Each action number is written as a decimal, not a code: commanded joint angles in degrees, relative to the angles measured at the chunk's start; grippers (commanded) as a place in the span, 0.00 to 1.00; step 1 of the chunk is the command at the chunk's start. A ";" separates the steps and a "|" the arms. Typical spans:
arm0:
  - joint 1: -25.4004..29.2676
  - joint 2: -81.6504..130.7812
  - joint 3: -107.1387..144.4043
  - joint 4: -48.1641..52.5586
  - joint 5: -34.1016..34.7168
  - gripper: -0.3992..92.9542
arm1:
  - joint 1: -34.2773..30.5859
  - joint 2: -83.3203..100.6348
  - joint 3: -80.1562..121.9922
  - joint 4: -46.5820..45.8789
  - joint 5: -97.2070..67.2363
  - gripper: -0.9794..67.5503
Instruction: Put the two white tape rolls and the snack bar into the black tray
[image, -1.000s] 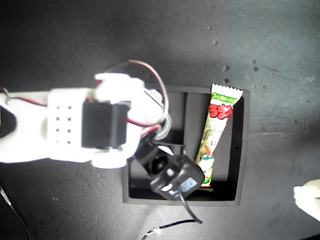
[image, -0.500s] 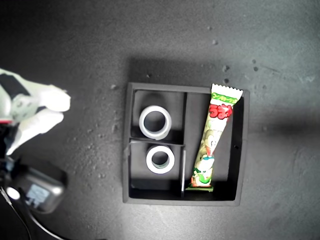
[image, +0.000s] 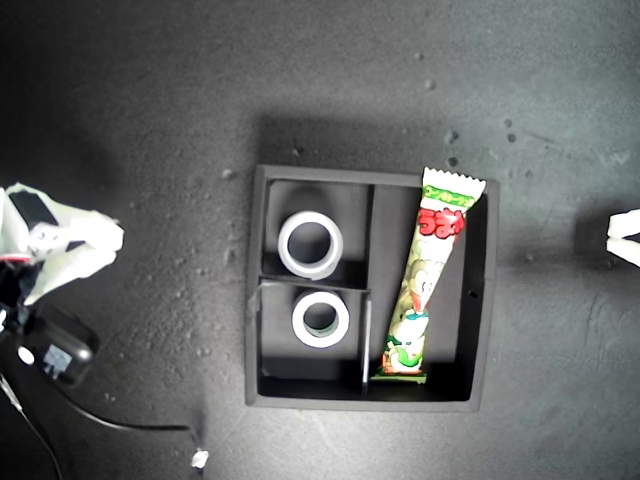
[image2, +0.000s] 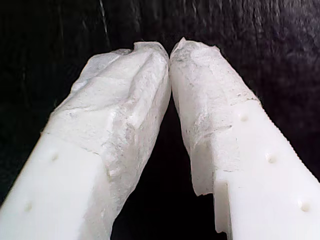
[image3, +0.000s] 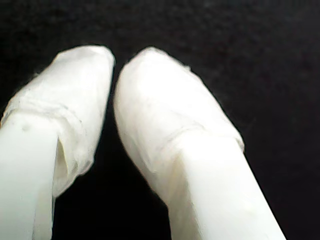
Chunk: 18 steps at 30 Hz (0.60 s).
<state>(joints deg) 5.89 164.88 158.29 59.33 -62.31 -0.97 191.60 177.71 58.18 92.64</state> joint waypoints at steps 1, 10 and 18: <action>1.05 0.88 3.34 -2.64 -0.97 0.00 | 0.97 0.35 1.32 1.32 -26.46 0.01; -1.14 26.63 21.53 3.34 -7.56 0.00 | 3.08 0.35 1.32 6.94 -2.99 0.01; -2.55 29.18 21.53 13.10 -12.92 0.00 | 5.62 0.09 1.32 12.66 -5.98 0.01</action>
<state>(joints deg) 4.48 191.43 176.57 69.35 -73.04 4.48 191.51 178.33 66.53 91.05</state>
